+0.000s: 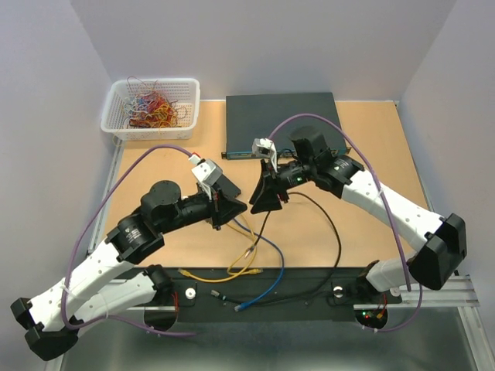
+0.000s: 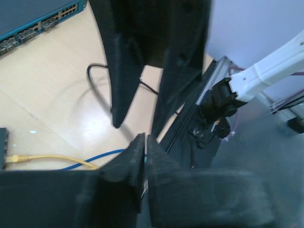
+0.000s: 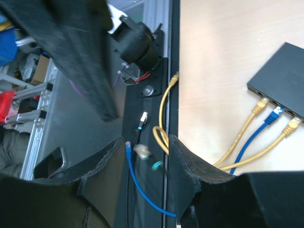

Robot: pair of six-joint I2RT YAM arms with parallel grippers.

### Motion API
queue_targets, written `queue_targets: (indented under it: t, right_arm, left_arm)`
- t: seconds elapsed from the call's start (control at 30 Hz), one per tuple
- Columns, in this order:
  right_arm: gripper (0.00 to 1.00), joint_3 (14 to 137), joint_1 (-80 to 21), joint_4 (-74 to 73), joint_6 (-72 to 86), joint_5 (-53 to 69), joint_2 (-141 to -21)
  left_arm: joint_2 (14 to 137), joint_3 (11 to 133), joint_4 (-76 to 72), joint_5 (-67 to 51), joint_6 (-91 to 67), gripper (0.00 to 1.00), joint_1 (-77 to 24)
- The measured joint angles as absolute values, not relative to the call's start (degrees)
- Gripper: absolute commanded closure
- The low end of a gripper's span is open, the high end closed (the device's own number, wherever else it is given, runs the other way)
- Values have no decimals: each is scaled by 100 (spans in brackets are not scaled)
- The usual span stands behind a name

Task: Insert the plug into the switch port

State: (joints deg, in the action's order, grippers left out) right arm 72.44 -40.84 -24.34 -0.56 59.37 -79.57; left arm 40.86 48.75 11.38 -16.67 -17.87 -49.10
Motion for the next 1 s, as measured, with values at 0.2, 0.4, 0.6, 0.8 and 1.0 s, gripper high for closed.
queue_targets:
  t: [0.2, 0.4, 0.6, 0.8, 1.0]
  right_arm:
    - [52, 7345, -4084, -2438, -34, 5686, -8158]
    - [45, 7422, -4084, -2383, 78, 5286, -8158]
    - [40, 7363, -4344, -2526, 362, 3603, -8322]
    - [43, 6997, -5015, -2980, 1186, 1575, -9299]
    - [43, 6040, -5120, -3503, 2294, 467, -9179]
  left_arm:
    - [3955, 4875, 1046, -1796, -1765, 100, -4908]
    - [3979, 4790, 1105, -1577, -1782, 88, -4908]
    - [4204, 4748, 1439, -832, -1868, 73, -4908]
    - [4233, 4748, 1717, -163, -1933, 69, -4908]
    - [4021, 4746, 1780, 336, -1988, 69, -4906]
